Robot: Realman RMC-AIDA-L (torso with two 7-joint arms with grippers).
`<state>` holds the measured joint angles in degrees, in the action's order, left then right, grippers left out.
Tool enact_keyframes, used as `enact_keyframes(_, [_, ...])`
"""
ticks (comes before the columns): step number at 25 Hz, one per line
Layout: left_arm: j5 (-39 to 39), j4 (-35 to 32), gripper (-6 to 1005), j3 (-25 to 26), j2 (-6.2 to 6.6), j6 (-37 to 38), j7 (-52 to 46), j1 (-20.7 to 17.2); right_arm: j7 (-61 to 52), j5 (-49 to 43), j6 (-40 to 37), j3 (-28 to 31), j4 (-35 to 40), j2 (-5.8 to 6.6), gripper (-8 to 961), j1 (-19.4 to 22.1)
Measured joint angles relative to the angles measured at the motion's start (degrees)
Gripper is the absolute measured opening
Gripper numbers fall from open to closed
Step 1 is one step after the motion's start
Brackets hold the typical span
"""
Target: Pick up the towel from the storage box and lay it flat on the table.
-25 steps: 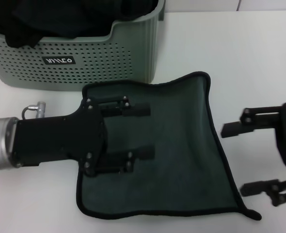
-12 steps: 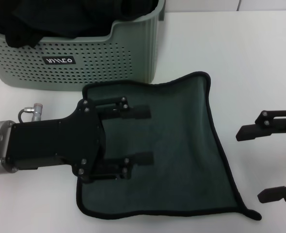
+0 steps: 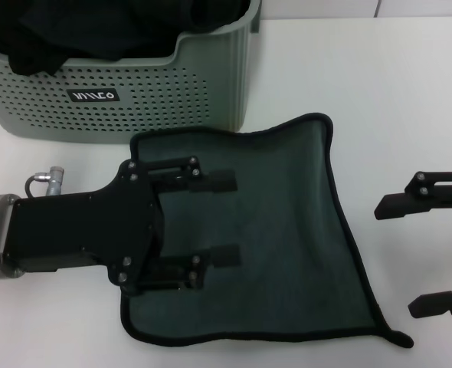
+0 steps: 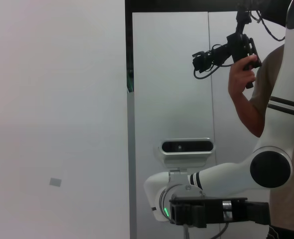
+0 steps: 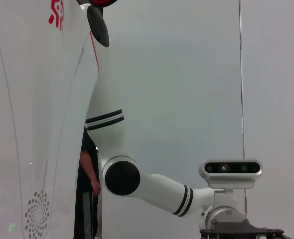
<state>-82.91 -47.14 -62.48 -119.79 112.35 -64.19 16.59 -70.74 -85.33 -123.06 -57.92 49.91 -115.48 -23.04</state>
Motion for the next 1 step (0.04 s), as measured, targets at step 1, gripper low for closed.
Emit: enact_keyframes(1, [0.0,0.0,675,0.0,0.0,0.0,0.0,0.1,0.0,0.0,0.0,0.0,-0.1,0.0,737,0.0])
